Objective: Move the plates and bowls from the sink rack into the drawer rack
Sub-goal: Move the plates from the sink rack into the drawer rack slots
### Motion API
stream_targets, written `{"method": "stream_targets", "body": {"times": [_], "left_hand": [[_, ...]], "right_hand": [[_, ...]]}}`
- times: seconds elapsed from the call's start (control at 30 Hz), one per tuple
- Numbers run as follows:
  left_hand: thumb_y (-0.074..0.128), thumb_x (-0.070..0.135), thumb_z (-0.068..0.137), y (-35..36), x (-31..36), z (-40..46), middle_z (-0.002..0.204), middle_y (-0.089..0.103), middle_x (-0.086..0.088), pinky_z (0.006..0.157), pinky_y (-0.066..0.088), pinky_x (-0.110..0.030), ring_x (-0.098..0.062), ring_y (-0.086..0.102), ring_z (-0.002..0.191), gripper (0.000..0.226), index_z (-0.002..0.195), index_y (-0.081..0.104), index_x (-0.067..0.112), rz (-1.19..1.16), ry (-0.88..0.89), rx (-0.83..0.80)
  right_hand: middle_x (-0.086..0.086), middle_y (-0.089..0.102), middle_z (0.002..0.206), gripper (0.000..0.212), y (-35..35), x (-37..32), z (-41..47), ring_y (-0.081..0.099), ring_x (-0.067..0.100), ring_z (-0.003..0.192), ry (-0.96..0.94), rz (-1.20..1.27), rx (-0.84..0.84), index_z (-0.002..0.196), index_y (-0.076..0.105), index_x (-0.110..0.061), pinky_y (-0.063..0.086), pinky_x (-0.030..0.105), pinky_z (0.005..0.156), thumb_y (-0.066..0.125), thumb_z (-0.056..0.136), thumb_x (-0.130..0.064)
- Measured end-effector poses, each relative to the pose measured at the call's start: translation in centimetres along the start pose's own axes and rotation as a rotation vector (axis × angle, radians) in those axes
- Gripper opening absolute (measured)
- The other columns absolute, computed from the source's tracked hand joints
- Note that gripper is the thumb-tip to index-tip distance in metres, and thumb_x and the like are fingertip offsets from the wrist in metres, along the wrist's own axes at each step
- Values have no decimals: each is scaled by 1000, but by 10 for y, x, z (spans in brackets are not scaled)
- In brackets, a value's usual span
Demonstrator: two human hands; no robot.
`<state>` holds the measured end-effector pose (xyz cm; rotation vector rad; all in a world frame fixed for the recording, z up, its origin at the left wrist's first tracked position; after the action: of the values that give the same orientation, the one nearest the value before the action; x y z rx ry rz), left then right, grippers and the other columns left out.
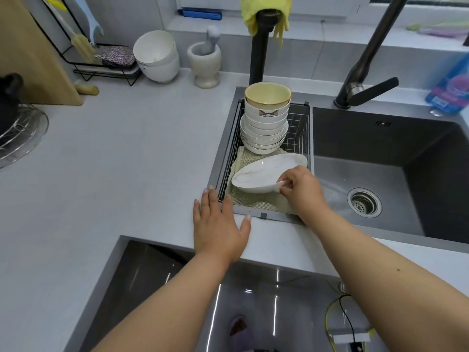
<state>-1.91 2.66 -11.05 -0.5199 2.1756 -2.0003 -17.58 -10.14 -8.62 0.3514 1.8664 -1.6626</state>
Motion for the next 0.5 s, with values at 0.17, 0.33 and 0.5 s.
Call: {"method": "stream_targets", "body": {"times": [0.17, 0.33, 0.5], "left_hand": [[20, 60, 92, 1, -1, -1, 160, 0, -15, 119, -6, -44, -26, -8, 147, 72, 150, 18, 16, -31, -3, 27], [18, 57, 95, -1, -3, -2, 160, 3, -14, 119, -8, -40, -25, -6, 148, 72, 151, 13, 11, -115, 5, 14], [28, 32, 102, -38, -11, -23, 102, 55, -4, 92, 35, -35, -28, 48, 109, 32, 94, 53, 14, -803, -144, 137]], "right_hand": [[-2, 47, 96, 11, -27, -10, -14, 48, 14, 80, -65, 21, 39, 90, 65, -13, 31, 20, 67, 65, 82, -6], [-4, 48, 90, 15, -67, -23, -51, 47, 3, 64, -119, 98, 130, 82, 61, -17, 35, 5, 60, 71, 78, -5], [-13, 47, 82, 27, -100, -28, -105, 49, 1, 63, -214, 139, 134, 74, 57, -24, 39, 5, 61, 74, 76, -3]]}}
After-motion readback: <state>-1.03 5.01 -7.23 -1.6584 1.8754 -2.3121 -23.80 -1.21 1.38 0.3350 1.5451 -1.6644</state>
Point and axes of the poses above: each hand's wrist, its own z-axis towards the middle knuckle, its own y-axis out of the palm, x = y × z, the point moved 5 cm from there along z, towards the middle knuckle
